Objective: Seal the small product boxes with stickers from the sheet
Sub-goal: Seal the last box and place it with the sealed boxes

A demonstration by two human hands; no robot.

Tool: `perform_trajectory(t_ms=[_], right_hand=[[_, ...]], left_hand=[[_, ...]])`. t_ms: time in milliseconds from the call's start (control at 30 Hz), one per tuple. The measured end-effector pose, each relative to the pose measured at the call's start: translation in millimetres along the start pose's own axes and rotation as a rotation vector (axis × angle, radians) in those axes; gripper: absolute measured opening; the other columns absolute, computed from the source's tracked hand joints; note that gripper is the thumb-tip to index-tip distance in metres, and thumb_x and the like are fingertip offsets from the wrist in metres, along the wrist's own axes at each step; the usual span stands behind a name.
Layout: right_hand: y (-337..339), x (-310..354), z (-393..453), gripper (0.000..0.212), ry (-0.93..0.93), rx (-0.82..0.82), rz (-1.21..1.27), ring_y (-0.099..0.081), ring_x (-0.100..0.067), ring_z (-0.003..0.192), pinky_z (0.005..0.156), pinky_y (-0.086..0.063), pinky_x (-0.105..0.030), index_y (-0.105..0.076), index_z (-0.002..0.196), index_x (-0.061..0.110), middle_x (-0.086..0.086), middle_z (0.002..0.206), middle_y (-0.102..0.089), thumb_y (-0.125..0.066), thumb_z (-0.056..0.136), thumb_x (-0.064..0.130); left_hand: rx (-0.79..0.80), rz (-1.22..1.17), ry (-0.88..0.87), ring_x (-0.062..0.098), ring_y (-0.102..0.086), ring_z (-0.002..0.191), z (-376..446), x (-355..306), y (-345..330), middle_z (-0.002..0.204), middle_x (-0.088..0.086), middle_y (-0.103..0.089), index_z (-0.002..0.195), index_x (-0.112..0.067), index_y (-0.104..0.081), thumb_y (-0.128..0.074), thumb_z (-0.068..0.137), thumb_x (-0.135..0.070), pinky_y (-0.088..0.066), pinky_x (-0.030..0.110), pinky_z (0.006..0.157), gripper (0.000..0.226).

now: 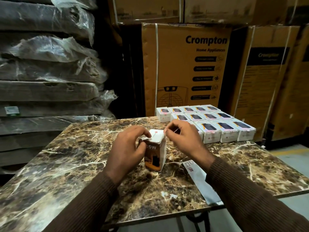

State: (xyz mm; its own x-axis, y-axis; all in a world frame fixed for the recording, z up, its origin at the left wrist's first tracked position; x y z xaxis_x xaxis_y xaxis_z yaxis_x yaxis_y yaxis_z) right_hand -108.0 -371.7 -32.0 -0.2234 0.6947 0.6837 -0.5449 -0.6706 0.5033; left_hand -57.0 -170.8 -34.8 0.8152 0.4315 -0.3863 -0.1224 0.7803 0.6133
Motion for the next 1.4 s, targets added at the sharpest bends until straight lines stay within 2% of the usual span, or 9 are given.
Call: perform_trajectory(t_ms=[100, 167, 233, 367, 500, 800, 1067, 1233, 1400], right_hand=[[2, -10, 11, 0.01, -0.022, 0.011, 0.046, -0.066, -0.004, 0.095, 0.075, -0.05, -0.016, -0.075, 0.105, 0.021, 0.009, 0.101, -0.073, -0.068, 0.098, 0.018], [-3, -17, 16, 0.015, -0.062, 0.073, 0.117, -0.069, -0.006, 0.1, 0.083, -0.054, -0.023, -0.077, 0.11, 0.022, 0.009, 0.105, -0.075, -0.069, 0.098, 0.017], [-8, -20, 16, 0.014, -0.066, 0.108, 0.132, -0.071, -0.009, 0.098, 0.087, -0.058, -0.029, -0.079, 0.106, 0.024, 0.008, 0.1, -0.077, -0.071, 0.097, 0.017], [-5, -21, 11, 0.007, -0.022, 0.072, 0.115, -0.072, -0.012, 0.088, 0.079, -0.059, -0.032, -0.079, 0.096, 0.022, 0.005, 0.09, -0.078, -0.074, 0.095, 0.018], [0, -16, 0, 0.004, 0.032, 0.016, 0.075, -0.066, -0.001, 0.075, 0.066, -0.051, -0.017, -0.078, 0.09, 0.019, 0.006, 0.082, -0.075, -0.076, 0.094, 0.018], [-9, -3, -5, 0.004, 0.13, -0.046, -0.111, -0.066, -0.004, 0.086, 0.076, -0.056, -0.023, -0.075, 0.092, 0.018, 0.008, 0.088, -0.072, -0.074, 0.095, 0.02], [-10, -6, 1, 0.006, 0.161, -0.078, -0.096, -0.063, -0.004, 0.082, 0.07, -0.048, -0.011, -0.075, 0.088, 0.016, 0.009, 0.085, -0.071, -0.074, 0.094, 0.016], [-9, -10, 1, 0.004, 0.2, -0.11, -0.095, -0.064, -0.004, 0.085, 0.074, -0.053, -0.018, -0.075, 0.09, 0.016, 0.008, 0.088, -0.07, -0.074, 0.095, 0.017], [-9, -13, 5, 0.003, 0.204, -0.123, -0.114, -0.063, -0.005, 0.087, 0.075, -0.052, -0.018, -0.075, 0.093, 0.014, 0.005, 0.091, -0.069, -0.075, 0.094, 0.016]], left_hand=[[-0.037, -0.015, -0.031, 0.006, -0.06, 0.103, -6, -10, -5, 0.109, -0.011, -0.066, 0.105, -0.022, -0.072, -0.066, 0.095, -0.018, -0.055, 0.03, 0.09, 0.013], [-0.023, 0.005, -0.065, 0.005, -0.058, 0.101, -7, -16, -12, 0.108, -0.013, -0.063, 0.108, -0.025, -0.071, -0.07, 0.097, -0.034, -0.053, 0.026, 0.086, 0.015], [-0.006, 0.032, -0.077, 0.005, -0.056, 0.1, -8, -17, -18, 0.107, -0.016, -0.059, 0.107, -0.028, -0.069, -0.071, 0.095, -0.043, -0.054, 0.026, 0.084, 0.019], [-0.018, 0.059, -0.099, 0.006, -0.057, 0.098, -6, -13, -16, 0.104, -0.017, -0.061, 0.103, -0.028, -0.069, -0.074, 0.094, -0.033, -0.055, 0.033, 0.081, 0.012], [-0.022, 0.067, -0.083, 0.008, -0.063, 0.105, -5, 0, -11, 0.112, -0.01, -0.071, 0.108, -0.022, -0.072, -0.074, 0.091, -0.021, -0.058, 0.035, 0.093, 0.017], [-0.045, 0.032, -0.084, 0.01, -0.068, 0.102, 7, 22, -10, 0.11, -0.007, -0.074, 0.109, -0.019, -0.073, -0.075, 0.092, -0.01, -0.061, 0.037, 0.088, 0.019], [-0.084, -0.024, -0.108, 0.007, -0.068, 0.099, 9, 20, -15, 0.107, -0.006, -0.074, 0.106, -0.016, -0.074, -0.076, 0.092, -0.005, -0.061, 0.031, 0.086, 0.018], [-0.109, -0.013, -0.141, 0.01, -0.069, 0.098, 11, 18, -16, 0.106, -0.004, -0.075, 0.106, -0.014, -0.076, -0.077, 0.091, -0.005, -0.061, 0.033, 0.085, 0.018], [-0.106, 0.013, -0.17, 0.012, -0.069, 0.098, 16, 19, -19, 0.106, -0.004, -0.074, 0.105, -0.014, -0.075, -0.076, 0.09, -0.003, -0.061, 0.037, 0.084, 0.018]])
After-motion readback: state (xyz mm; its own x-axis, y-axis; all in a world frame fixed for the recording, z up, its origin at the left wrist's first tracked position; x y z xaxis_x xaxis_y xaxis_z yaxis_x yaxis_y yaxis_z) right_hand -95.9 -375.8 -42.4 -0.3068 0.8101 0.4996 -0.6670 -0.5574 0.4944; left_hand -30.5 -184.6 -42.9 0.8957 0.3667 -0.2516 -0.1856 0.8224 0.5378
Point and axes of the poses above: each hand's wrist, its own z-axis towards the middle knuckle, its own y-axis out of the back of the hand, x = y × z, the point moved 5 cm from there along z, towards the middle knuckle
